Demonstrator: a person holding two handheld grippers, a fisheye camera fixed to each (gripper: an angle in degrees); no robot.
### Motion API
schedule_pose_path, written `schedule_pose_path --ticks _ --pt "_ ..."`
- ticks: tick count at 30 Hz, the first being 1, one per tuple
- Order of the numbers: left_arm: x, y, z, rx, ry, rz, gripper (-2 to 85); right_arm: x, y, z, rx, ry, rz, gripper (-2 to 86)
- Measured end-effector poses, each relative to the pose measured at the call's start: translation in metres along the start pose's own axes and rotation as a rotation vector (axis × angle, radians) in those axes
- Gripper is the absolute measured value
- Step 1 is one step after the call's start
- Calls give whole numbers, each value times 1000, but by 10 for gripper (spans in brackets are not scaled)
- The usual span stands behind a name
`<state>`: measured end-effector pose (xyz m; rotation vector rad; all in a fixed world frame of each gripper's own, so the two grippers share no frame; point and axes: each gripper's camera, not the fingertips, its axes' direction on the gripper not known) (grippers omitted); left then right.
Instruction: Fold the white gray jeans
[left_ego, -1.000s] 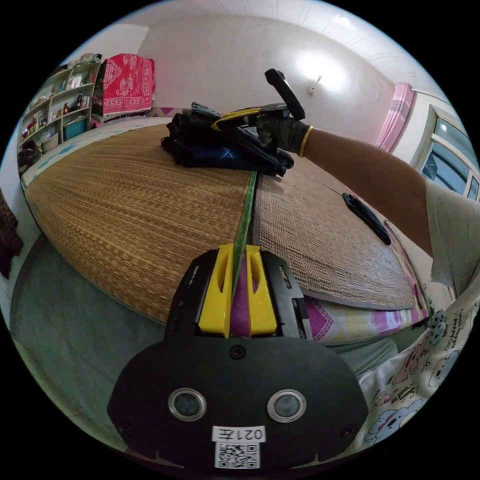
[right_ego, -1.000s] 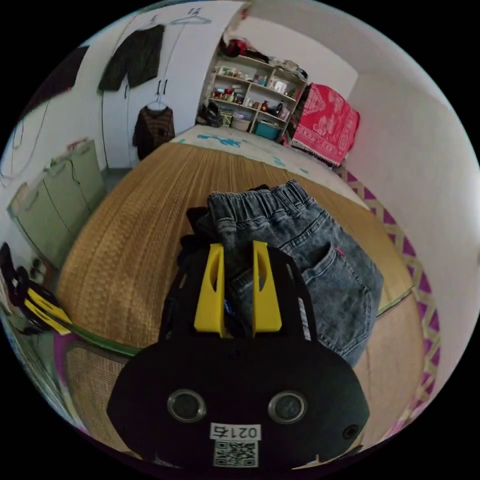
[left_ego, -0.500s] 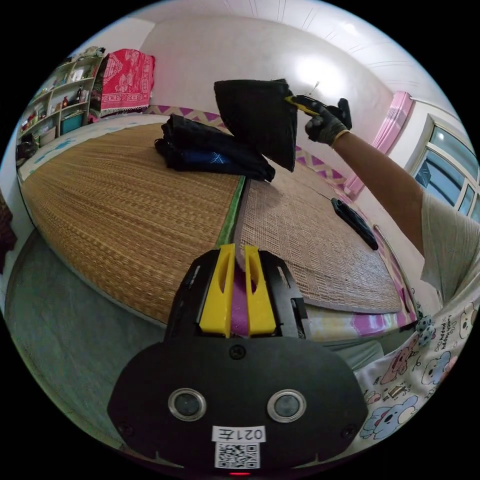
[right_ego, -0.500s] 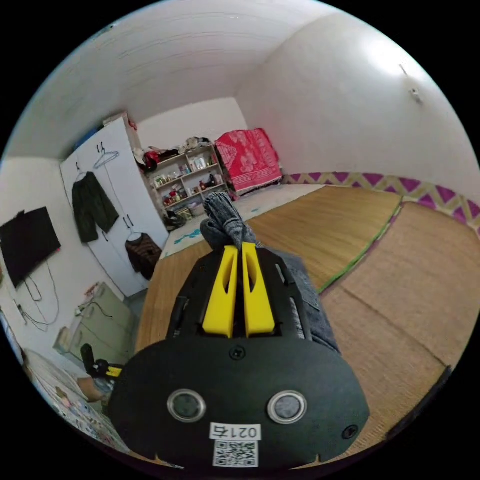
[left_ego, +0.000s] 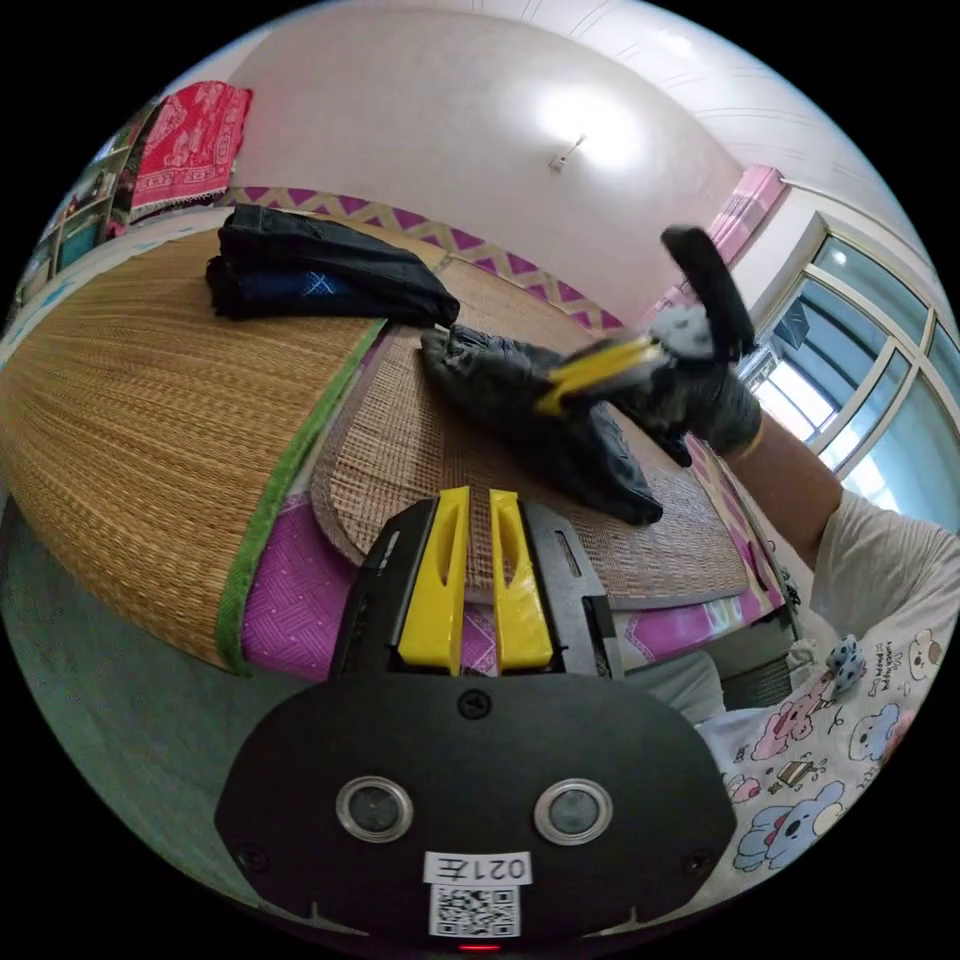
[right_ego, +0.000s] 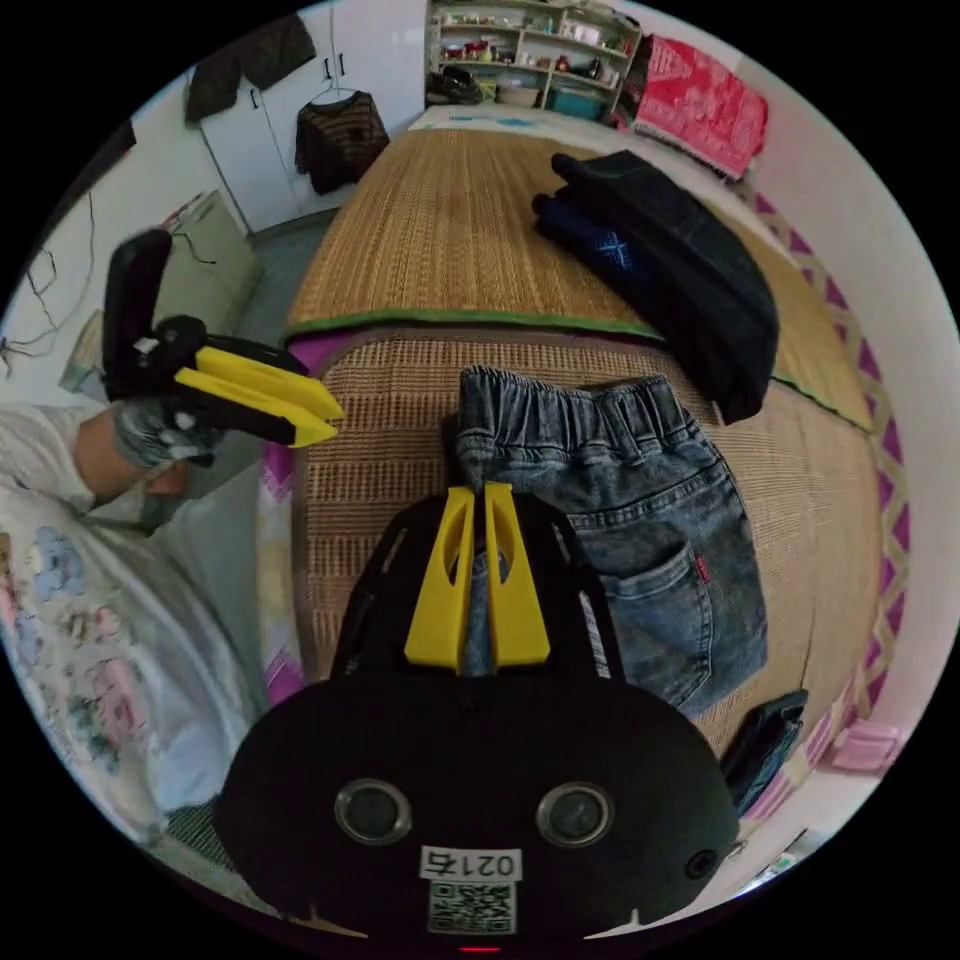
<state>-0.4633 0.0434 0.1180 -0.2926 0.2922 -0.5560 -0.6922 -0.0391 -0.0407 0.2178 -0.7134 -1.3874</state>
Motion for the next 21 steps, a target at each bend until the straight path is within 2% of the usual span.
schedule_pose_path --ticks 2,7,9,13,15,17,21 --pt "0 1 2 -6 -6 5 39 -9 27 -12 103 85 87 17" --pt "-3 -9 12 10 -29 -5 43 -14 71 -31 206 22 140 119" --pt "-4 -15 19 22 -27 -18 43 -17 80 -29 222 36 146 125" --pt "-3 -33 42 31 -24 -44 47 -6 99 -16 188 66 208 91" --pt "0 -42 54 20 -32 -35 47 14 121 -26 212 -16 266 63" --pt "5 -50 66 9 -42 -17 48 54 175 -59 347 -204 412 39" --pt "16 -75 102 -12 -40 8 56 98 300 -142 622 -191 561 27"
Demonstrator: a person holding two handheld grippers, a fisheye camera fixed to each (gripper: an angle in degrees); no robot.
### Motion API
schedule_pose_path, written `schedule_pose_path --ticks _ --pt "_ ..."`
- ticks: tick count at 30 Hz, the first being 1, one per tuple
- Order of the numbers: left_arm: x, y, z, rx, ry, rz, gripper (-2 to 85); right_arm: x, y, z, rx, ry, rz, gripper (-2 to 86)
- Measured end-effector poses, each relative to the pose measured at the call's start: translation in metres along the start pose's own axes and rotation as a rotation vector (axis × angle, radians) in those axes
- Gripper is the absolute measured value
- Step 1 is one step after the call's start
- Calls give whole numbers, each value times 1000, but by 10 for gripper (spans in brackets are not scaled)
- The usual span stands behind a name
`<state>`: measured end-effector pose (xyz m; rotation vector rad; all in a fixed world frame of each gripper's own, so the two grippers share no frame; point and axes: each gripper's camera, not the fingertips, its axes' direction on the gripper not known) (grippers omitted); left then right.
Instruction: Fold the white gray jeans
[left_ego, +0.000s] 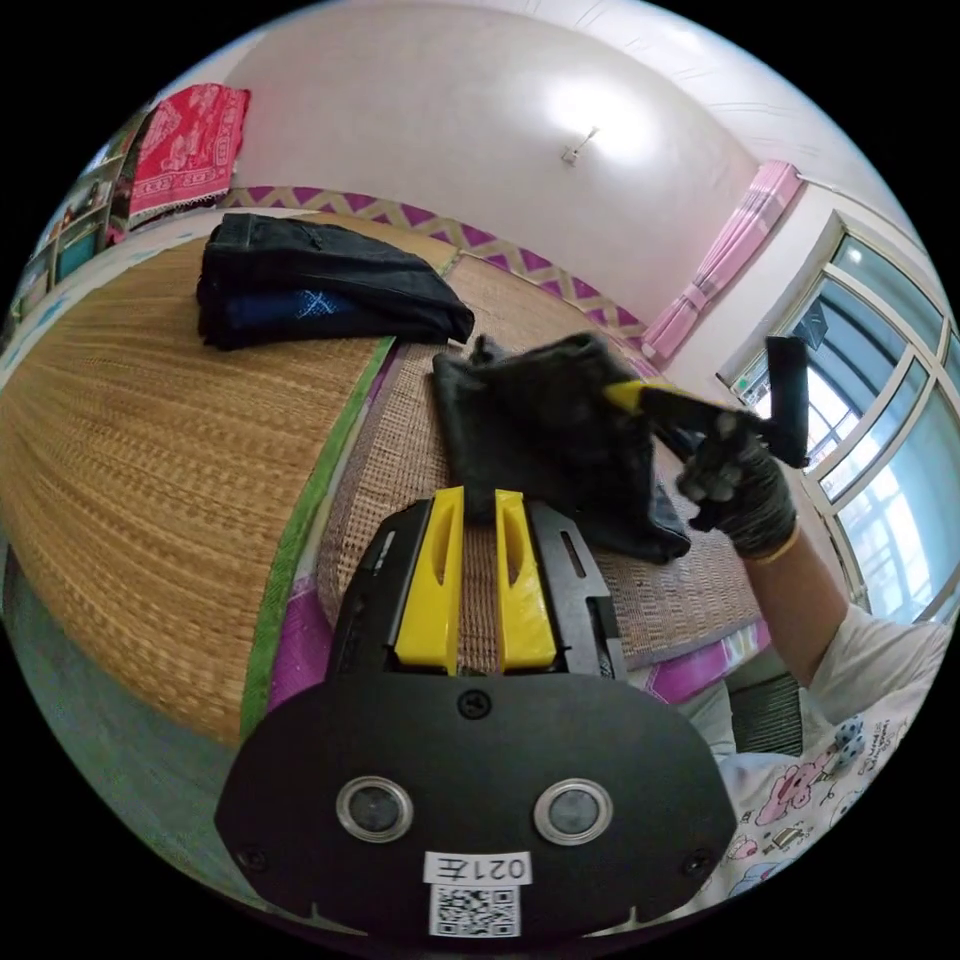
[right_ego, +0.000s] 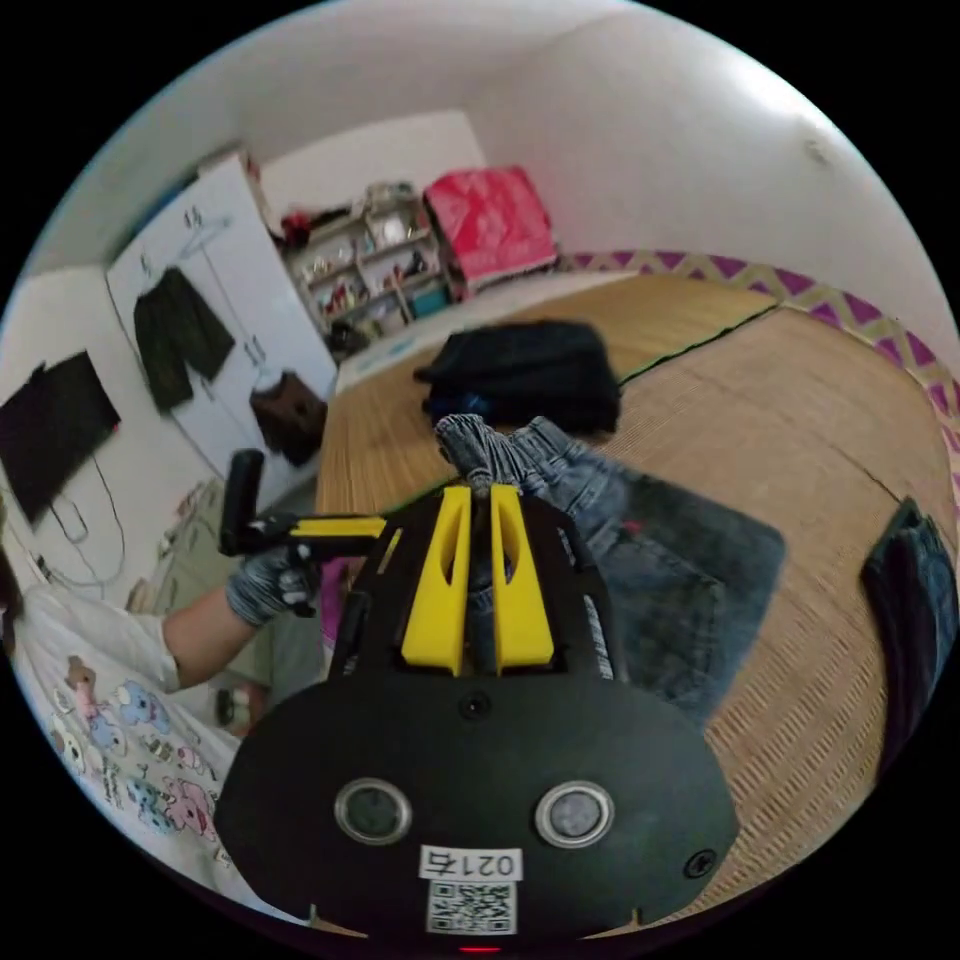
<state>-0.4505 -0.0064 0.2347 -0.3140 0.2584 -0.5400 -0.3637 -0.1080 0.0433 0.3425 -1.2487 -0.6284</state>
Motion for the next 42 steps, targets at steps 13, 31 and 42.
schedule_pose_path --ticks 13,31,42 --pt "0 -63 145 -208 166 -85 52 231 337 -375 367 165 830 17" --pt "220 -62 284 -333 90 329 -6 285 551 -567 577 100 1091 14" --pt "264 -23 301 -205 81 321 -6 229 534 -639 469 642 975 76"
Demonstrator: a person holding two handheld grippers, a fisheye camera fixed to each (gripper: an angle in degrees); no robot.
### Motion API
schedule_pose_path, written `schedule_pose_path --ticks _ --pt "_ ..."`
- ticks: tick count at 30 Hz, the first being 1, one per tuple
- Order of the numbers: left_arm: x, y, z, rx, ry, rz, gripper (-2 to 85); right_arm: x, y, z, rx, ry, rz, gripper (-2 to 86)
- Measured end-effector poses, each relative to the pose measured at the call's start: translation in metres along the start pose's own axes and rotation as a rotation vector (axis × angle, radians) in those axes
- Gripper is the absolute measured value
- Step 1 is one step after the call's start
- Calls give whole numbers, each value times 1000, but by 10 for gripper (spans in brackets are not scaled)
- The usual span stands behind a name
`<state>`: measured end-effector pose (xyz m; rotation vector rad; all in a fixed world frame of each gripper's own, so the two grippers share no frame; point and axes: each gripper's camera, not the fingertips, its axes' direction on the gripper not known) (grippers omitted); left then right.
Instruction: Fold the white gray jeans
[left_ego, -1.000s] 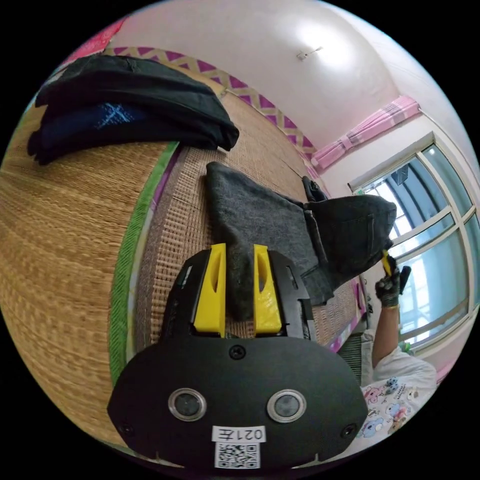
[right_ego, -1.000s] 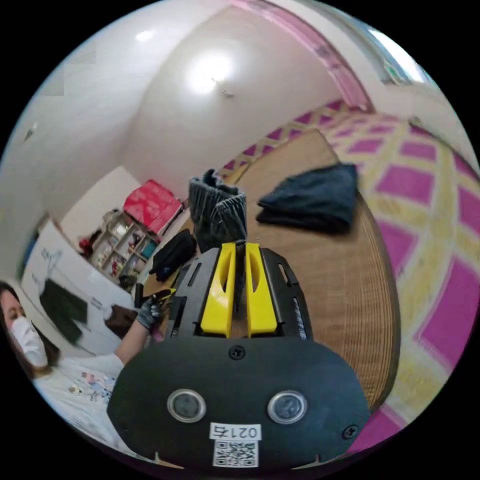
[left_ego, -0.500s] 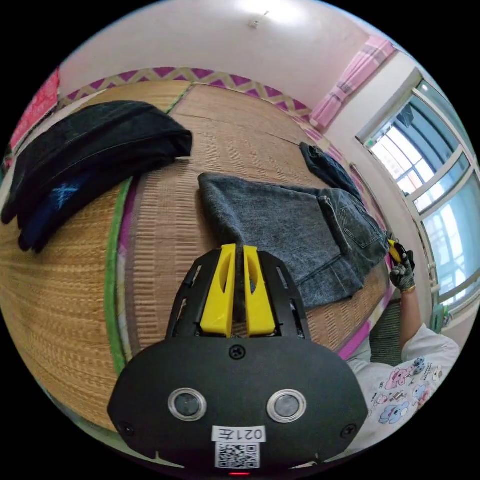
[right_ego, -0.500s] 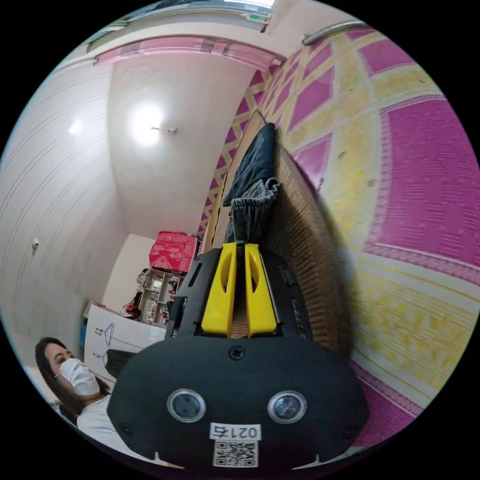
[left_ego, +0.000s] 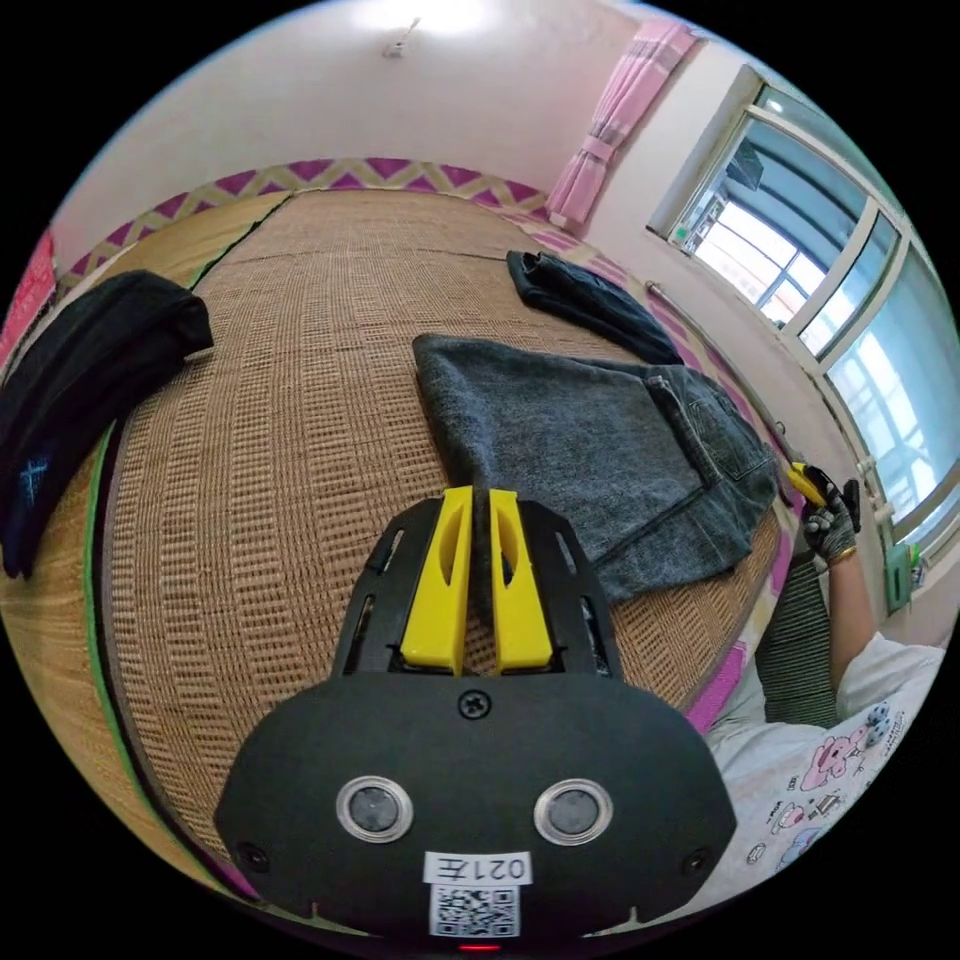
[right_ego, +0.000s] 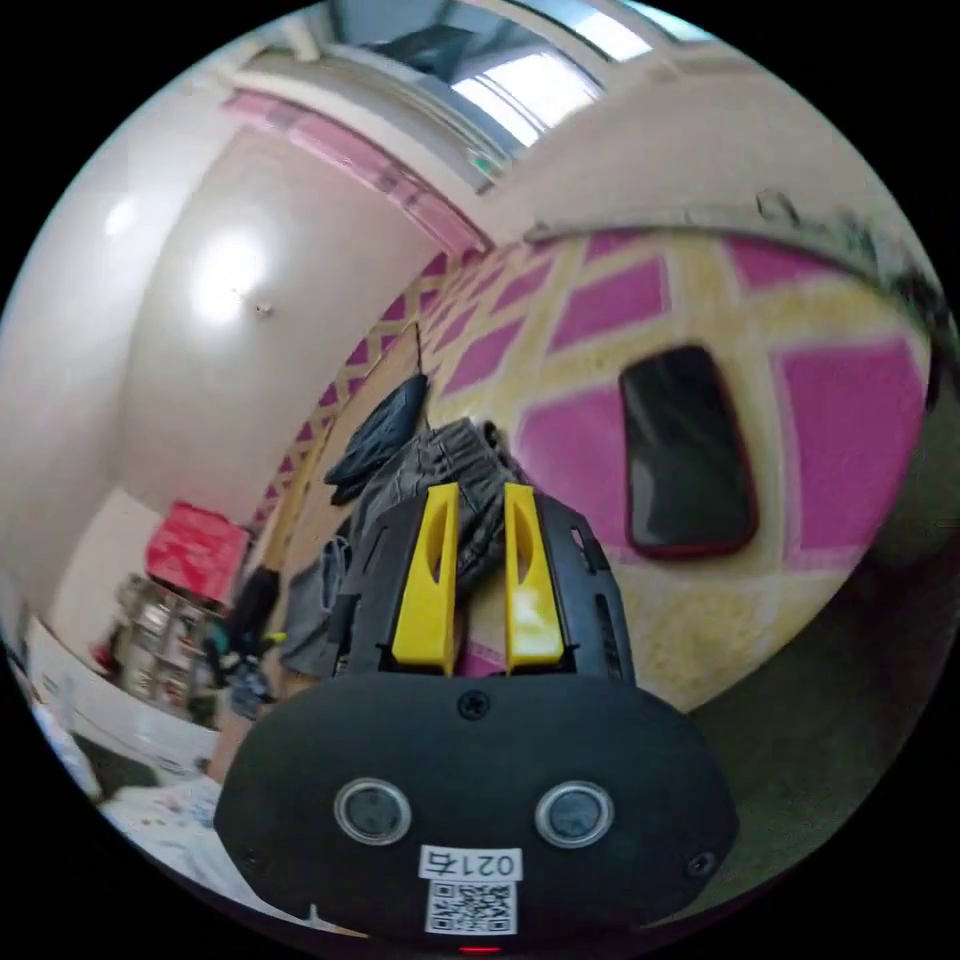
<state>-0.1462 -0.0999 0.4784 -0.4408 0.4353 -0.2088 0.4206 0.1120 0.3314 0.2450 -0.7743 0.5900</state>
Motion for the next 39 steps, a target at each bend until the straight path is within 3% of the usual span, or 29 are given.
schedule_pose_path --ticks 4,7,10,21,25,27,30,33,35,39 --pt "40 2 -22 127 20 71 -8 -87 -4 42 -122 -25 -362 87" --pt "91 -13 -2 71 168 195 -3 -131 1 102 -247 -21 -521 91" --pt "147 -27 34 -6 262 309 19 -163 4 140 -231 22 -644 91" --pt "250 -49 119 -129 215 523 101 -152 -7 184 -324 -20 -541 88" --pt "264 -50 121 -122 51 583 86 -162 -3 185 -326 10 -567 92" --pt "259 -54 118 -112 49 559 61 -163 -4 184 -325 7 -559 90" --pt "226 -68 100 -70 212 394 28 -163 -6 183 -327 -2 -539 85" --pt "171 -77 50 102 368 223 12 -166 -6 183 -332 2 -531 82" --pt "133 -80 4 201 368 179 7 -169 -7 183 -336 3 -528 80" --pt "30 -73 -117 371 198 127 3 -171 -9 182 -341 -11 -511 78"
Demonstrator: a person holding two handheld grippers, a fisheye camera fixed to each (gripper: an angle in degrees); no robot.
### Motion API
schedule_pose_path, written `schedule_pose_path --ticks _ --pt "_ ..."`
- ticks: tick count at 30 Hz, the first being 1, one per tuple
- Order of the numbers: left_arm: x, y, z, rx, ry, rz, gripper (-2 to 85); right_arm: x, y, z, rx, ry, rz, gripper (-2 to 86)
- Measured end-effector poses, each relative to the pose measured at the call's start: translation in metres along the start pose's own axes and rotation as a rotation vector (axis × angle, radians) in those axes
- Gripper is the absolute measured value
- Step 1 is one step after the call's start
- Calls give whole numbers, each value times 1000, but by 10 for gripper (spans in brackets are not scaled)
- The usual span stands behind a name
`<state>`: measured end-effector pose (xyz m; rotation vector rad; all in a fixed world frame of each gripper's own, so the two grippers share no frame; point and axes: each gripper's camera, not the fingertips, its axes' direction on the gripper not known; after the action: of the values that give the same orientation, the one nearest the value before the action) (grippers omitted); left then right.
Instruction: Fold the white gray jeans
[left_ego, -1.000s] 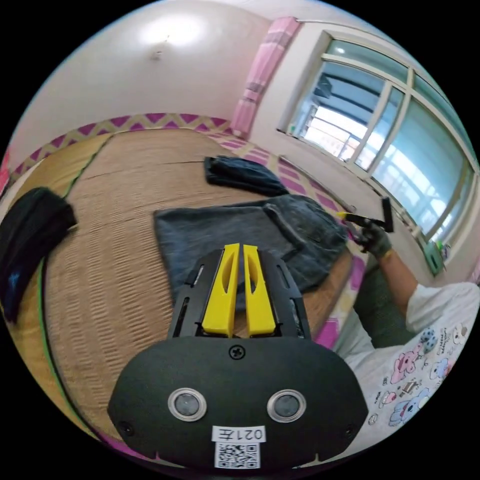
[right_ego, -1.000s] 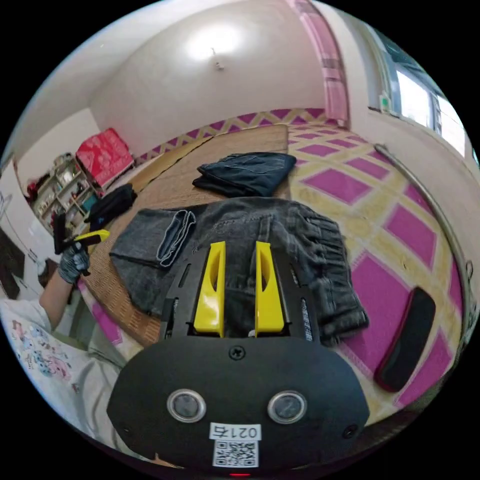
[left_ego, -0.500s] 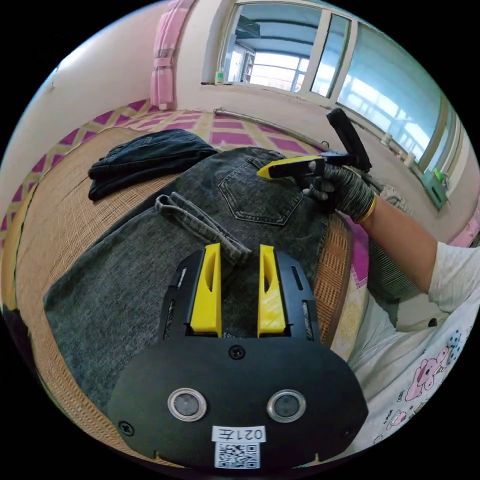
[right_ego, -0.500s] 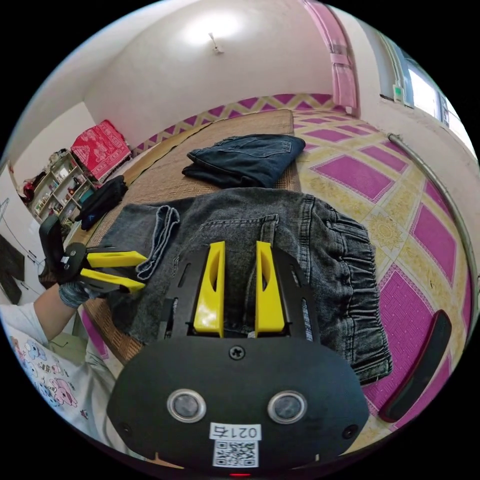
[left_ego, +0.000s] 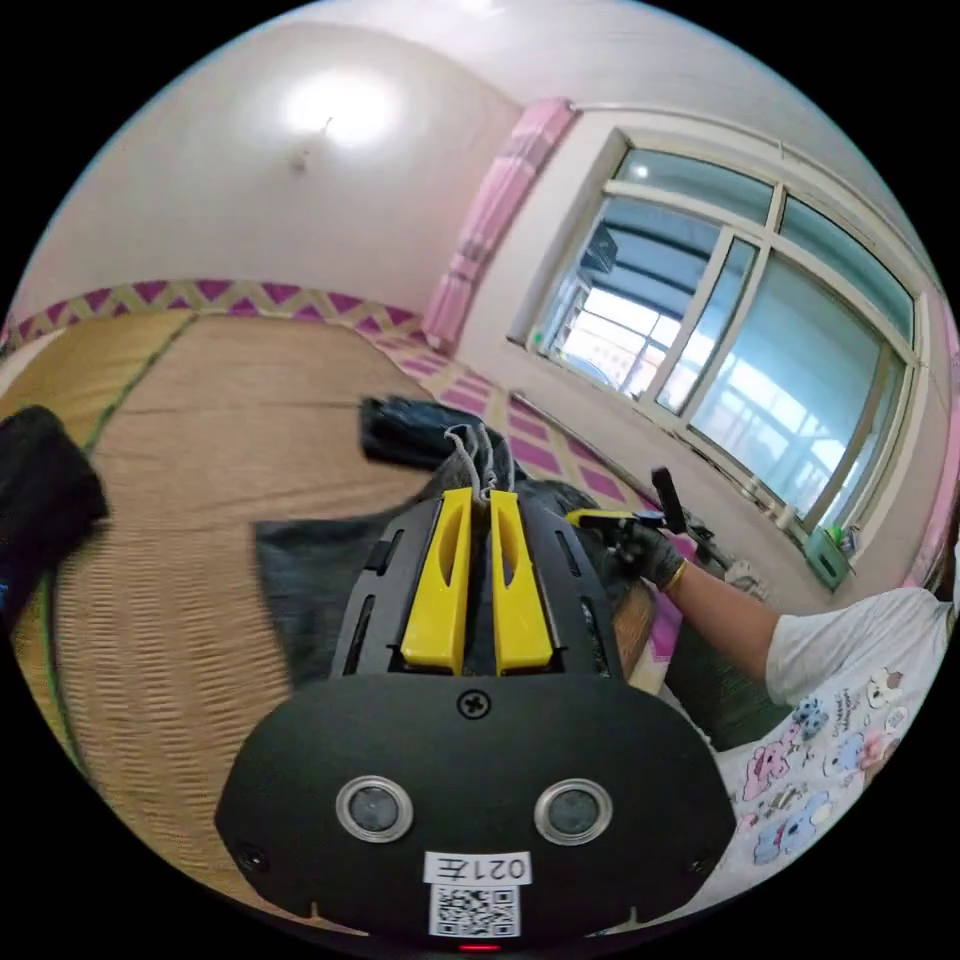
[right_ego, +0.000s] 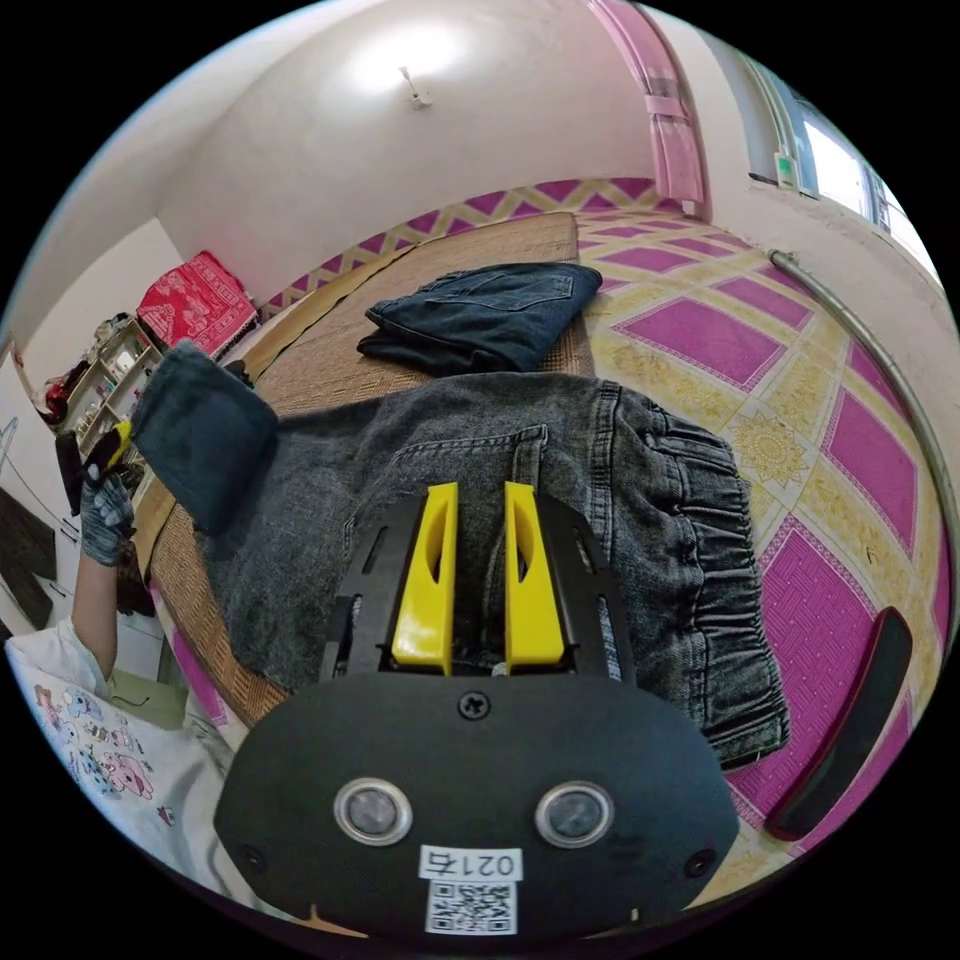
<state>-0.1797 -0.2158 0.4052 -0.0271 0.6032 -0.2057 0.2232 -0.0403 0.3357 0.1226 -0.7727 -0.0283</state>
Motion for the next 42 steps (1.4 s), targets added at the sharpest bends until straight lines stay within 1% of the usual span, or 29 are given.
schedule_pose_path --ticks 1,2,4,5,7,8,9,12,15,17,18,19,21,23,25,26,28,31,34,36,38,39,40,42 --pt "-24 -4 -37 30 -81 -11 3 0 -1 -1 1 -10 6 77" --pt "-36 -5 -55 41 -122 -22 3 0 -1 -2 3 -18 12 77" --pt "-86 1 -114 74 -291 -102 3 -2 -2 -3 2 -21 14 76" --pt "-99 4 -126 78 -330 -127 3 -4 -3 -3 0 -17 15 76" --pt "-154 25 -158 48 -460 -252 2 -8 -5 -4 -6 -10 19 75" --pt "-169 32 -159 13 -464 -286 2 -10 -6 -4 -12 -10 23 75" --pt "-198 46 -156 -78 -466 -359 2 -10 -7 -4 -15 -10 26 76" --pt "-246 79 -145 -180 -441 -475 3 -15 -12 -5 -33 -27 35 80" --pt "-267 78 -162 -143 -367 -571 2 -26 -20 -17 -58 -49 -19 91" --pt "-263 67 -178 -123 -448 -540 -3 -37 -29 -38 -23 -48 -121 92" --pt "-254 57 -191 -88 -521 -483 -6 -40 -31 -42 -17 -39 -147 92" --pt "-243 47 -200 -45 -542 -405 -7 -43 -38 -47 -18 -13 -202 93" --pt "-232 31 -199 -58 -500 -309 -6 -47 -49 -48 -20 49 -299 96" --pt "-226 15 -180 -150 -398 -225 -2 -53 -64 -36 -50 138 -451 101" --pt "-218 -1 -148 -238 -305 -113 23 -56 -79 -23 -114 152 -531 99" --pt "-216 -5 -140 -263 -294 -79 33 -56 -89 -14 -166 163 -563 97" --pt "-211 -19 -108 -367 -289 40 82 -57 -102 -1 -231 164 -603 94" --pt "-213 -34 -82 -476 -280 147 111 -57 -116 12 -321 139 -668 91" --pt "-222 -44 -69 -569 -274 205 118 -59 -119 16 -385 80 -734 80" --pt "-228 -48 -66 -601 -274 214 114 -60 -117 11 -382 61 -762 64" --pt "-233 -50 -66 -618 -250 224 98 -56 -113 -4 -332 49 -757 22" --pt "-235 -50 -68 -643 -216 228 79 -56 -112 -9 -315 40 -751 19" --pt "-236 -49 -72 -662 -147 232 31 -55 -107 -18 -282 35 -743 11" --pt "-234 -49 -86 -634 -162 252 1 -57 -99 -31 -249 27 -736 6"
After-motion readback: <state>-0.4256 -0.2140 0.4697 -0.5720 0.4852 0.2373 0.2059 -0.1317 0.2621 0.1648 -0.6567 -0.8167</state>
